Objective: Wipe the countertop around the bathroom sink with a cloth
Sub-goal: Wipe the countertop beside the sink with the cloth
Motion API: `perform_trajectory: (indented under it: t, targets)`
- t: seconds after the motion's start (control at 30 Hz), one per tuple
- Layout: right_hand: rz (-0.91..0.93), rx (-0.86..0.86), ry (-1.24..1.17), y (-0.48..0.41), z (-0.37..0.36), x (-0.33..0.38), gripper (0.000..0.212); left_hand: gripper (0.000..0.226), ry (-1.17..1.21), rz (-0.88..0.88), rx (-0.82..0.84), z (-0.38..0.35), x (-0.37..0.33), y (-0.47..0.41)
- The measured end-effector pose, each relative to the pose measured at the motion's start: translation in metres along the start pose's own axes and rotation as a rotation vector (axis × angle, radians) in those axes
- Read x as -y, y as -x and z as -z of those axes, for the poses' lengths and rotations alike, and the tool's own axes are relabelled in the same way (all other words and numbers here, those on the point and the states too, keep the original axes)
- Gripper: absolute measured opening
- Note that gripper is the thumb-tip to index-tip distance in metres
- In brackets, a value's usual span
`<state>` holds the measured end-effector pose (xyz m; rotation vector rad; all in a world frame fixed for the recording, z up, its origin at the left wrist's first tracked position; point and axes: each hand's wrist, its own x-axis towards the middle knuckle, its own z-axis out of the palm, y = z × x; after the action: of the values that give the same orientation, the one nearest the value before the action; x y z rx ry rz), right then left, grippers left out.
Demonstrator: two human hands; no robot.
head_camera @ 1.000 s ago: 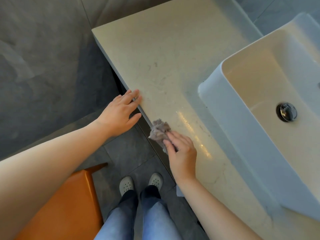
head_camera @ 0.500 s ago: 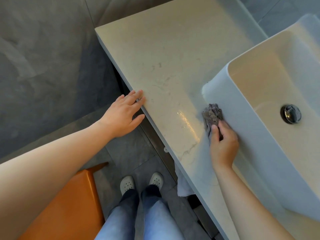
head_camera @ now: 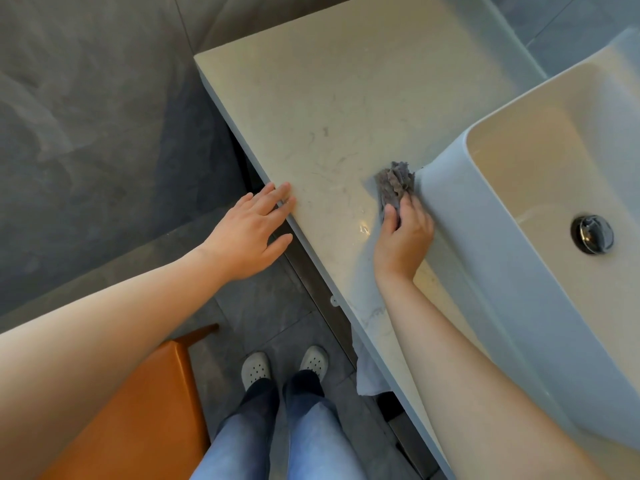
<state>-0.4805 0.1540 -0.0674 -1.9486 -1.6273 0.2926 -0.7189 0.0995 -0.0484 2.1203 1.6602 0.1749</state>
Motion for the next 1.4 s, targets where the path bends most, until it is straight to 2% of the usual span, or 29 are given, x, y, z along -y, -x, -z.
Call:
perform_trajectory:
  t: [0.23,0.37,0.43,0.57,0.67,0.77,0.83,0.9,0.93,0.97,1.03,1.13,1.23,1.4]
  targets:
    - [0.231,0.183,0.014,0.044,0.009,0.021,0.037,0.058,0.1,-0.027,-0.01,0.017,0.012,0.004]
    - [0.281,0.354,0.007,0.073,0.024,0.024,0.055,0.058,0.126,0.013,-0.067,0.02,0.016,0.021]
    - [0.276,0.419,-0.001,0.082,0.032,0.024,0.056,0.057,0.128,0.021,-0.067,0.018,0.014,0.03]
    - [0.086,0.495,-0.177,0.082,0.055,0.031,0.046,0.054,0.146,0.066,-0.072,0.019,0.013,0.039]
    - [-0.157,0.642,-0.486,0.072,0.08,0.039,0.032,0.054,0.15,0.074,-0.068,0.022,0.008,0.04]
    - [-0.391,0.747,-0.669,0.053,0.099,0.023,0.039,0.054,0.146,0.053,-0.059,0.024,0.0,0.039]
    - [-0.443,0.613,-0.465,0.041,0.106,0.003,0.05,0.053,0.147,0.038,-0.06,0.024,-0.007,0.036]
    - [-0.329,0.308,-0.121,0.038,0.112,-0.016,0.047,0.052,0.146,0.026,-0.06,0.023,-0.014,0.031]
    - [-0.245,0.178,-0.037,0.04,0.114,-0.022,0.042,0.051,0.146,0.019,-0.06,0.022,-0.018,0.029]
    - [-0.186,0.121,-0.037,0.043,0.114,-0.023,0.039,0.051,0.146,0.012,-0.061,0.021,-0.021,0.027]
    - [-0.091,0.186,-0.058,0.049,0.107,-0.021,0.046,0.051,0.15,-0.003,-0.059,0.018,-0.027,0.024]
    - [0.115,0.278,0.151,0.059,0.084,-0.026,0.058,0.051,0.134,-0.026,-0.052,0.014,-0.032,0.022]
    - [0.174,0.163,0.232,0.056,0.066,-0.035,0.048,0.051,0.109,-0.037,-0.039,0.01,-0.037,0.02]
    - [0.136,0.053,0.032,0.036,0.075,-0.047,0.036,0.052,0.096,-0.046,-0.031,0.007,-0.045,0.017]
